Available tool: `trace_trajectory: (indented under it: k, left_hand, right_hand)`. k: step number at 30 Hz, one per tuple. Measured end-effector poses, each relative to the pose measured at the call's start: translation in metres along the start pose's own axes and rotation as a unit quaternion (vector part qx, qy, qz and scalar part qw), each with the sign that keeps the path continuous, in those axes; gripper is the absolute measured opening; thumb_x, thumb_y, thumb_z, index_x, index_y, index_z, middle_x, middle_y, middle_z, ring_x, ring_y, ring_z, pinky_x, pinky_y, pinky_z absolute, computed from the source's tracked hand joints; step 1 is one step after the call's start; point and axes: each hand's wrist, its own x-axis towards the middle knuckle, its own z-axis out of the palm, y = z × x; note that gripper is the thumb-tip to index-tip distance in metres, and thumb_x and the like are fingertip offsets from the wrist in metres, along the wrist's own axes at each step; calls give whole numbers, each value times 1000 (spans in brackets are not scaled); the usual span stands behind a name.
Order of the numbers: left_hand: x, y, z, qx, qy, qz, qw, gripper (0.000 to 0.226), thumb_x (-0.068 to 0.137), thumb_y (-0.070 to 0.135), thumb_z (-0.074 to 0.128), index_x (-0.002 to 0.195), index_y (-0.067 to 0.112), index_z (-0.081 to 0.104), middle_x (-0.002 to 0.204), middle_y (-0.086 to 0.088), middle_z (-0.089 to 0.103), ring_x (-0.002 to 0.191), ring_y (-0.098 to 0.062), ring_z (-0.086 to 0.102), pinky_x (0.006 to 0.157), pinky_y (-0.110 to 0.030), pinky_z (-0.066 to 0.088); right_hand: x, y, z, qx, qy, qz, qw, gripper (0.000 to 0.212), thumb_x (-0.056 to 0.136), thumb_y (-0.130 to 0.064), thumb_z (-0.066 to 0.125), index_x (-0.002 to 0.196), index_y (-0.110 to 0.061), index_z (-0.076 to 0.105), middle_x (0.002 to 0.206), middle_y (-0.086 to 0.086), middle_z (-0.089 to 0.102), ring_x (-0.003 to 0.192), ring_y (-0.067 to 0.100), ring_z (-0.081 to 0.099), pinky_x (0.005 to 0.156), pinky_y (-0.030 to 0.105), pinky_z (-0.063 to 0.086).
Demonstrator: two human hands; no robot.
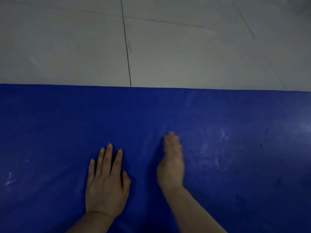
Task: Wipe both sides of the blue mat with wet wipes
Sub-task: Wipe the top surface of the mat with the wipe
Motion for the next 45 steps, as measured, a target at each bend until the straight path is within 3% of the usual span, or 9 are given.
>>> trace_trajectory:
  k: [4,7,11,17,25,29,32,38,45]
  left_hand:
    - [1,2,0,4,3,-6,1000,61,87,36,32,139,9,48,153,-14,33,141,-26,27,117,-39,4]
    - [0,2,0,0,6,-11,1000,59,88,35,31,139,11,47,153,-13,34,141,-27,29,117,-40,7]
    - [-1,2,2,-6,16,-8,1000,58,89,34,31,139,11,47,153,-12,34,140,-26,30,116,-42,10]
    - [0,2,-2,-11,15,-10,1000,57,88,33,31,136,10,52,151,-13,37,139,-26,31,116,-38,7]
    - [1,4,2,8,31,-10,999,57,89,31,29,137,8,50,150,-15,37,138,-27,32,113,-46,18]
    - [0,3,2,10,34,-14,999,57,89,31,29,137,9,50,150,-15,37,138,-27,32,114,-44,15]
    - [1,3,1,10,33,-15,999,57,89,32,29,137,9,50,151,-14,37,139,-27,31,115,-41,11]
    - [0,3,4,15,35,-12,999,57,90,31,28,138,9,50,151,-14,36,139,-28,32,114,-45,16]
    - [1,3,1,17,38,-12,999,57,89,32,29,137,8,51,150,-15,38,138,-27,32,113,-43,15]
  right_hand:
    - [-3,-20,14,-46,-131,-292,946,72,76,-1,61,143,-2,33,151,9,34,139,22,30,117,35,14]
    - [40,26,-9,-118,-49,-173,977,66,90,-5,33,150,-6,6,158,9,11,144,18,10,117,23,-1]
    - [87,58,-27,-147,-2,83,986,66,89,11,35,150,-7,18,159,2,7,146,17,3,118,33,17]
    - [40,-15,18,-66,-92,-236,965,74,77,13,53,145,-2,30,153,11,26,142,27,24,116,36,11]
    - [74,97,-53,-83,7,83,993,71,84,18,33,149,-8,22,159,-2,10,146,14,4,118,27,9]
    - [45,33,-16,-72,-56,-102,991,70,88,10,36,150,-6,7,158,6,2,146,23,6,118,27,0]
    - [33,27,2,-68,-91,-227,967,79,67,24,48,142,0,36,150,13,33,138,29,32,117,27,0]
    - [67,105,-57,-43,30,122,991,71,85,16,35,150,-12,21,159,-3,12,145,12,7,108,15,11]
    - [25,37,-9,-23,-80,-204,975,76,73,23,47,143,-3,35,152,7,28,140,18,23,117,32,20]
